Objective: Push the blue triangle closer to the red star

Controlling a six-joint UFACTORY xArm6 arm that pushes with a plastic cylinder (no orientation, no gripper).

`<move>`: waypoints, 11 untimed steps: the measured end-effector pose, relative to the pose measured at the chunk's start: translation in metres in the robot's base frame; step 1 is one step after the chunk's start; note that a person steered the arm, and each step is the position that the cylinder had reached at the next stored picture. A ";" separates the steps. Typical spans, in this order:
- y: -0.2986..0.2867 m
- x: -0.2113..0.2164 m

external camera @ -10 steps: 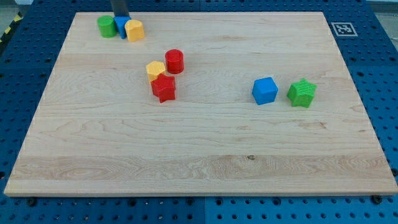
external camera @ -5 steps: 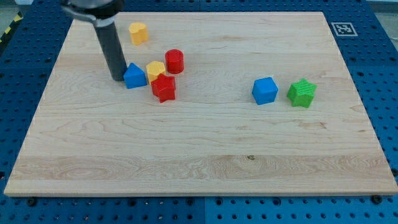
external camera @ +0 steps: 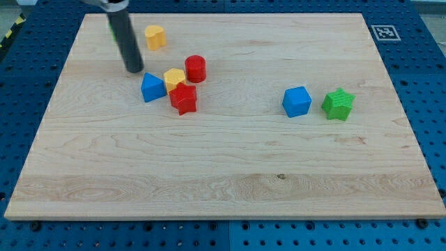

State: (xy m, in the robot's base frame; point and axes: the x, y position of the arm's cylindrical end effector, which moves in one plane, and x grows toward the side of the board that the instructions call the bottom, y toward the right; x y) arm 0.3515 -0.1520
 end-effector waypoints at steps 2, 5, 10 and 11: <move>0.000 0.035; 0.009 0.056; 0.070 0.164; 0.092 0.166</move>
State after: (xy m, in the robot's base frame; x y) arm 0.5178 -0.0603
